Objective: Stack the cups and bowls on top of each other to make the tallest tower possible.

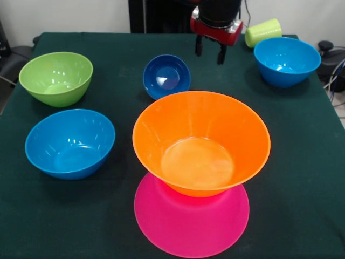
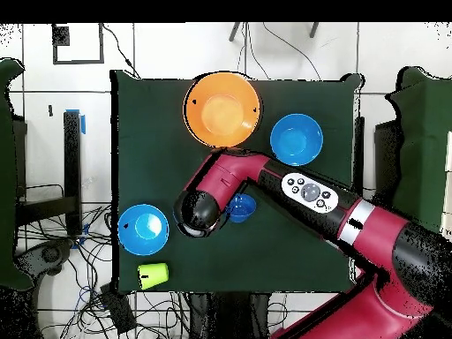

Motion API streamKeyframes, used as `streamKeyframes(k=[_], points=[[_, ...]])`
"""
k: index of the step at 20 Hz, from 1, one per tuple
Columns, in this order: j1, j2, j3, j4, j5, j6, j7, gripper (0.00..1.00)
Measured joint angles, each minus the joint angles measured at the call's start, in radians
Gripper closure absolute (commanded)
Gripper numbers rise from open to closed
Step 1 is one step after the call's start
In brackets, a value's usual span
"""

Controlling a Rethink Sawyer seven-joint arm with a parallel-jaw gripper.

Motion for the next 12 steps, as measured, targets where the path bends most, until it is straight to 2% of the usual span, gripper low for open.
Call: streamKeyframes(k=[12], points=[[-0.018, -0.001, -0.002, -0.006, -0.024, 0.0, 0.0, 0.0]])
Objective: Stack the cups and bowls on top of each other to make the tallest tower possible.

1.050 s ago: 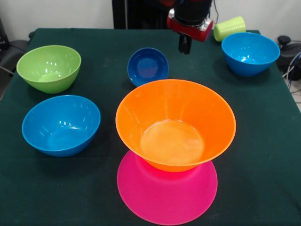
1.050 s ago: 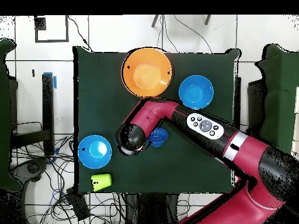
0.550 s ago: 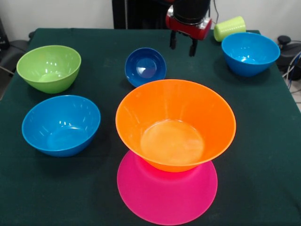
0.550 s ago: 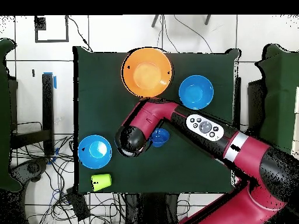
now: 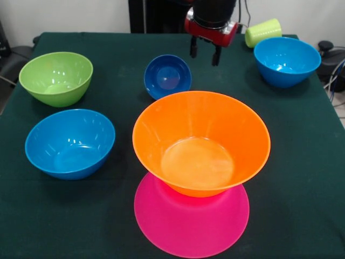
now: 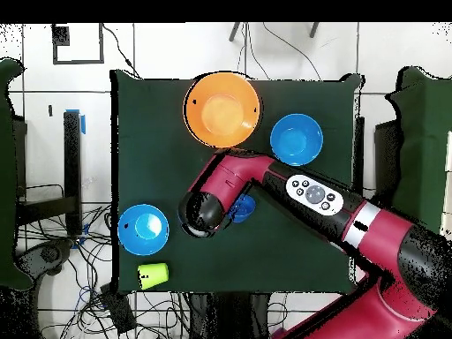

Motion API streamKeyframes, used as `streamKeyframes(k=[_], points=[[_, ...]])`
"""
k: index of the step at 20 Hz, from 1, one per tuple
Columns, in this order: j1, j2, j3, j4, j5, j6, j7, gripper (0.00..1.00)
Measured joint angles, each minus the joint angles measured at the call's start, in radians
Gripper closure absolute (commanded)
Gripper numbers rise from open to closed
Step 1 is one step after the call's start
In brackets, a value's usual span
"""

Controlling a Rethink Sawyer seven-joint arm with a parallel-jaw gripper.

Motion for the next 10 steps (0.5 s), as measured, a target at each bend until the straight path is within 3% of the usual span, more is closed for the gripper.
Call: streamKeyframes(k=[5, 10], points=[[-0.038, 0.009, 0.0, -0.011, -0.001, 0.0, 0.0, 0.0], [-0.123, 0.029, 0.0, -0.021, -0.001, 0.0, -0.024, 0.0]])
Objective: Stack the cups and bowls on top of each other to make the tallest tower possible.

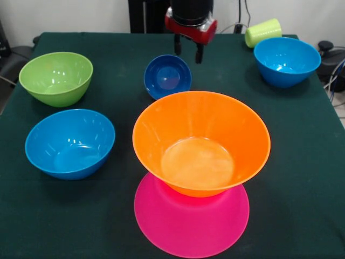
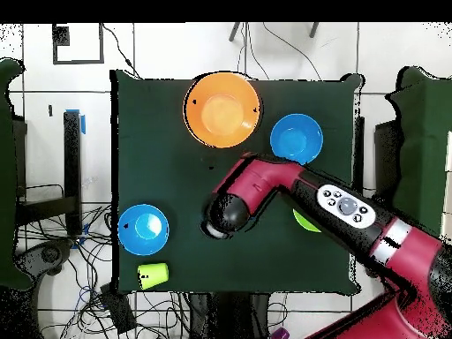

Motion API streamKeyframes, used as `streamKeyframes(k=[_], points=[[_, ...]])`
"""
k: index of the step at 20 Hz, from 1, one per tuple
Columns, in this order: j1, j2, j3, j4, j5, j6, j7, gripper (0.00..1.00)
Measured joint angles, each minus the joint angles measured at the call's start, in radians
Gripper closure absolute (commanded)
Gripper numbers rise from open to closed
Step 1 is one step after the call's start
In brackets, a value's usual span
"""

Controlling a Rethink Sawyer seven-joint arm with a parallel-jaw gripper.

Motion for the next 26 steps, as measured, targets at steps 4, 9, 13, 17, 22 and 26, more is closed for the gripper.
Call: streamKeyframes(k=[4, 9, 13, 17, 22, 26], points=[[-0.114, 0.025, 0.0, -0.002, 0.0, 0.0, -0.132, 0.0], [-0.205, 0.045, 0.001, -0.001, 0.006, 0.0, -0.389, 0.0], [-0.256, 0.057, 0.004, -0.001, 0.019, 0.0, -0.632, 0.0], [-0.286, 0.064, 0.008, 0.005, 0.027, 0.0, -0.828, 0.0], [-0.304, 0.064, 0.014, 0.011, 0.034, 0.0, -0.957, 0.0], [-0.311, 0.064, 0.022, 0.026, 0.051, 0.0, -0.981, 0.0]])
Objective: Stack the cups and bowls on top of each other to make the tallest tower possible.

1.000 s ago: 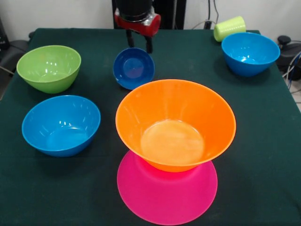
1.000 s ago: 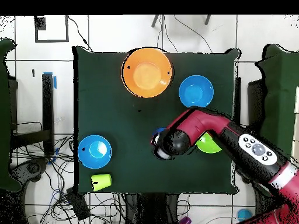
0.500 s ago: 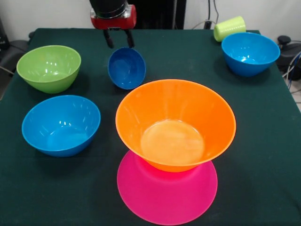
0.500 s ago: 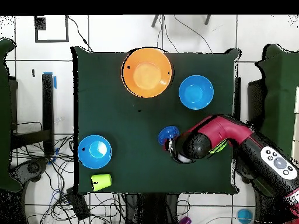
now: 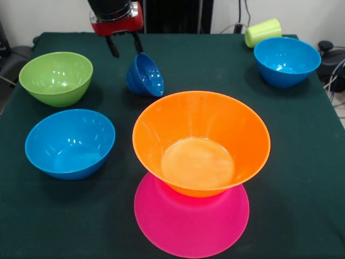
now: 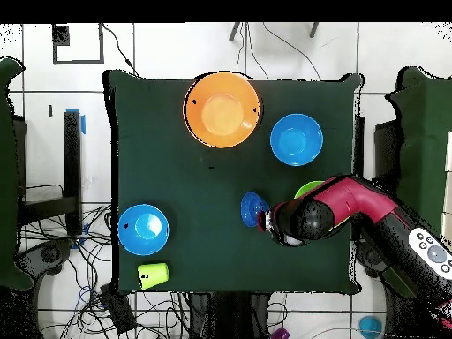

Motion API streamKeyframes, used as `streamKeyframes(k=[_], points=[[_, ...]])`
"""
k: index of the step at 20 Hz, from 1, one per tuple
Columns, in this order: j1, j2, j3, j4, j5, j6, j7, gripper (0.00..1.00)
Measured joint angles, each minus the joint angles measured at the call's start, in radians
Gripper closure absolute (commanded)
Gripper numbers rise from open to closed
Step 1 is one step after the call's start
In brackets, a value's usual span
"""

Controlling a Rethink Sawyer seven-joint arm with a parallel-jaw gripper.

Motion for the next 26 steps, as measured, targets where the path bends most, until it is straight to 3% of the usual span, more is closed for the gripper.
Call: streamKeyframes(k=[26], points=[[0.009, -0.006, 0.024, 0.029, 0.01, 0.0, 0.0, 0.0]])
